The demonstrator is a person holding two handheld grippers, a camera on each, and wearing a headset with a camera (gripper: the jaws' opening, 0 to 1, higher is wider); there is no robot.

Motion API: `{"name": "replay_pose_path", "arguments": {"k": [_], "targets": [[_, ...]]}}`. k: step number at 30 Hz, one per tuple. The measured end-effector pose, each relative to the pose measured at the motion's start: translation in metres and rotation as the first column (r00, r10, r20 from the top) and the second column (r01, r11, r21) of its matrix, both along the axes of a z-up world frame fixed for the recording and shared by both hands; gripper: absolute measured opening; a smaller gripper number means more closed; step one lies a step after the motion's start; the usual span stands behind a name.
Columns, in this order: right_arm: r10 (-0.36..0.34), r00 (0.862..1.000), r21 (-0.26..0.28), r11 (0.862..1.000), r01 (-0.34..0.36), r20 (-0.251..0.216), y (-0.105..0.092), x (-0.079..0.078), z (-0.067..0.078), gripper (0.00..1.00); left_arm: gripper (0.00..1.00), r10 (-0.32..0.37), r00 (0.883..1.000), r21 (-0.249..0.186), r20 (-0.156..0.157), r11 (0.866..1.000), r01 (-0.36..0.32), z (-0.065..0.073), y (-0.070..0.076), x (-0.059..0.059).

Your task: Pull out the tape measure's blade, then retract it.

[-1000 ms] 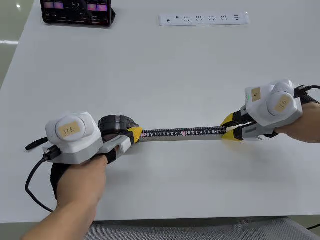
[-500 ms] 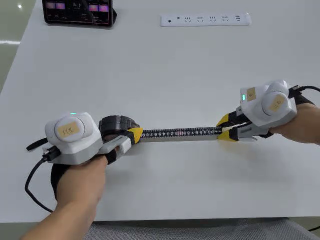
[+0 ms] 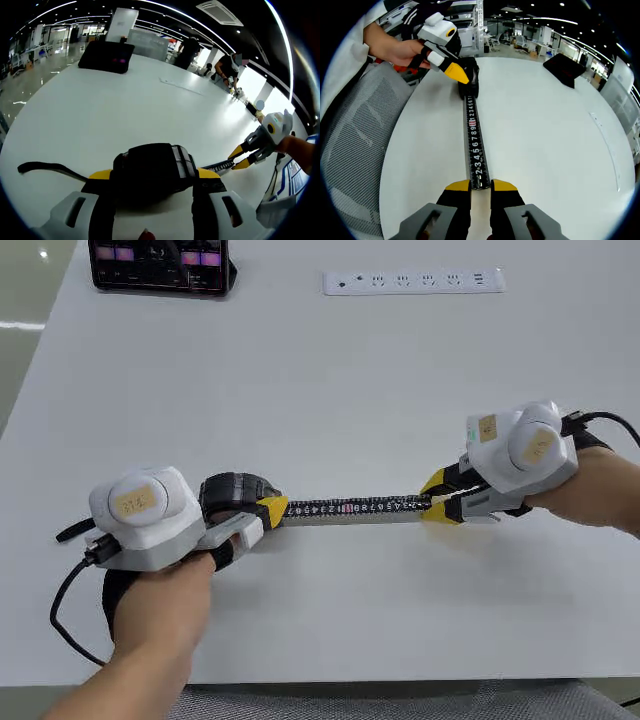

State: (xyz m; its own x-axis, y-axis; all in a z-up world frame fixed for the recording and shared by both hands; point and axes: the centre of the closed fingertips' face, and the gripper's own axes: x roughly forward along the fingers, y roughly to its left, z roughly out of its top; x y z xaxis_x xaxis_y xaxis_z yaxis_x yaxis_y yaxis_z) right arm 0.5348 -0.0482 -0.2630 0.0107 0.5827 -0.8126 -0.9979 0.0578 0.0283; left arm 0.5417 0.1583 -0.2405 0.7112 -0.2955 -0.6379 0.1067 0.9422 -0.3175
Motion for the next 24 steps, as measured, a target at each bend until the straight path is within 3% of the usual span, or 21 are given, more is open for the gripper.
{"name": "replay_pose_path", "arguments": {"k": [24], "targets": [[0.018, 1.000, 0.047, 0.999, -0.017, -0.016, 0.033, -0.004, 0.002, 0.10, 0.57, -0.003, 1.000, -0.020, 0.000, 1.000, 0.003, 0.001, 0.000, 0.000]]}}
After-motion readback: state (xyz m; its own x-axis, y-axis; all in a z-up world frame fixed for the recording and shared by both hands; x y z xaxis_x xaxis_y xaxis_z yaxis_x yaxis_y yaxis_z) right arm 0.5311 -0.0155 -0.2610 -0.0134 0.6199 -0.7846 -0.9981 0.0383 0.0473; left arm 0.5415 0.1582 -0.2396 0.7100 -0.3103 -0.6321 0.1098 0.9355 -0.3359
